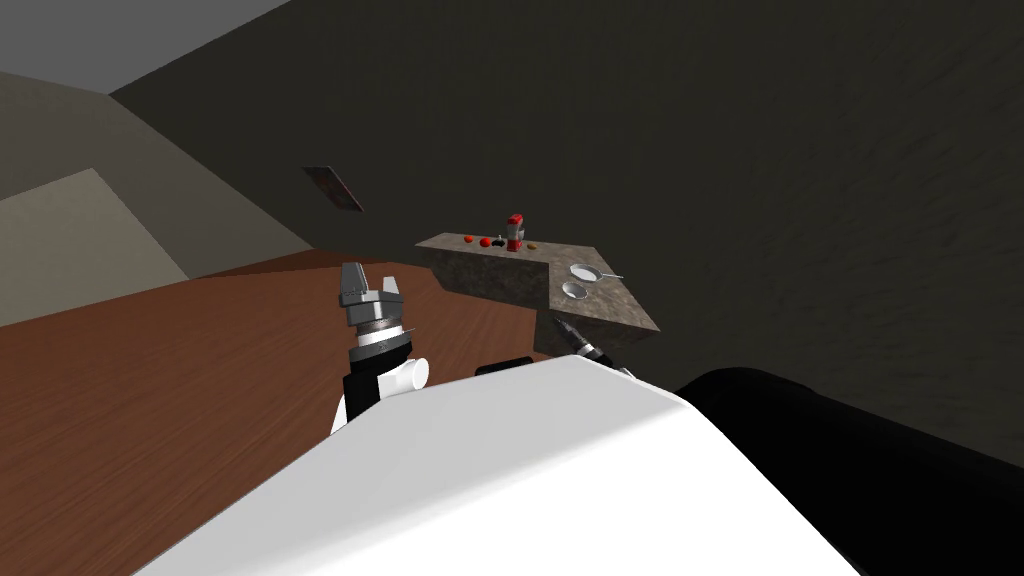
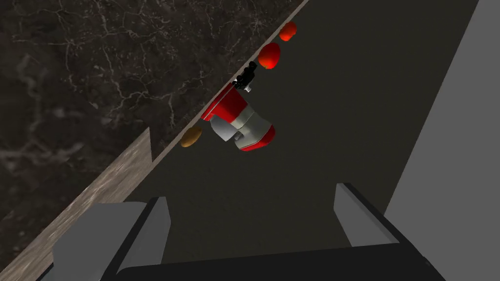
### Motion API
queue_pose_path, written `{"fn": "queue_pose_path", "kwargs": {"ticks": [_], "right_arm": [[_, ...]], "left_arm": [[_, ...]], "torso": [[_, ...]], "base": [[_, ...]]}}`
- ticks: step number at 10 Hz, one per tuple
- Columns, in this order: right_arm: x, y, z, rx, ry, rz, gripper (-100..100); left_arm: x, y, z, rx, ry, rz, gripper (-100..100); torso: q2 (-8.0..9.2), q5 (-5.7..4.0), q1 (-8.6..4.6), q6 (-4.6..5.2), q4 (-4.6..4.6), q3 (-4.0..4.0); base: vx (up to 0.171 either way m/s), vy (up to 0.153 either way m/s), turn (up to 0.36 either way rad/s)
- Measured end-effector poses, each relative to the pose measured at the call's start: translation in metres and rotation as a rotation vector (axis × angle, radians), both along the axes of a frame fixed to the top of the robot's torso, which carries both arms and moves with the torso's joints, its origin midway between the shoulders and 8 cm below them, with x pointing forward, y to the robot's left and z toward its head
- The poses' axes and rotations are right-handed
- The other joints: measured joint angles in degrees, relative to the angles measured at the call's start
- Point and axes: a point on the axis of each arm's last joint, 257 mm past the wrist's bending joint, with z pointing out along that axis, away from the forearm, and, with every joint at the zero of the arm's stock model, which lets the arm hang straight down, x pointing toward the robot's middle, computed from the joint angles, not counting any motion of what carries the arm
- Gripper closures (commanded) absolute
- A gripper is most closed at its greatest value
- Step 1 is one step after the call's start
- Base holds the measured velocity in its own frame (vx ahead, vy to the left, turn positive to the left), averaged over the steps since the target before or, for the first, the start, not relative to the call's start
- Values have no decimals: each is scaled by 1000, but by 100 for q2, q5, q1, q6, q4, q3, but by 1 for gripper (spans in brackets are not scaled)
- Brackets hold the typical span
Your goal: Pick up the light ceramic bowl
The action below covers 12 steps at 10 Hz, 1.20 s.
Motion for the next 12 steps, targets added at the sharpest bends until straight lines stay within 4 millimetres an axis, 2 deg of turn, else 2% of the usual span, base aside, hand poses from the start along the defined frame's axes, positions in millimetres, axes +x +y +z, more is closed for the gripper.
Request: {"fn": "queue_pose_path", "kwargs": {"ticks": [1, 4, 5, 6, 8, 10, 11, 12], "right_arm": [[-7, -14, -11, -28, 31, -6, -100], [-63, -63, -64, -197, 213, -13, -100], [-71, -74, -75, -235, 249, -14, -100], [-88, -93, -83, -286, 300, -13, -100], [-111, -118, -100, -360, 370, -11, -100], [-145, -152, -115, -459, 461, -10, -100], [-161, -174, -120, -508, 504, -7, -100], [-167, -183, -119, -537, 526, -1, -100]], "left_arm": [[0, 0, 0, 0, 0, 0, 0], [0, 0, 0, 0, 0, 0, 0], [0, 0, 0, 0, 0, 0, 0], [0, 0, 0, 0, 0, 0, 0], [0, 0, 0, 0, 0, 0, 0], [0, 0, 0, 0, 0, 0, 0], [0, 0, 0, 0, 0, 0, 0], [0, 0, 0, 0, 0, 0, 0]], "torso": [[2, -1, -11, 0, 1, 1], [-14, 3, 12, -1, -3, -8], [-3, 2, 4, -1, -1, -2], [3, 1, -2, -1, 1, 2], [1, -2, -12, -2, 1, 1], [-7, -1, -7, -1, -1, -4], [-7, -1, -12, -3, -1, -4], [-4, -3, -17, -2, 0, -2]], "base": [[13, 95, 25], [48, 125, 44], [4, 99, 64], [2, 76, 28], [36, 98, 106], [39, 83, 67], [27, 59, 60], [33, 61, 142]]}}
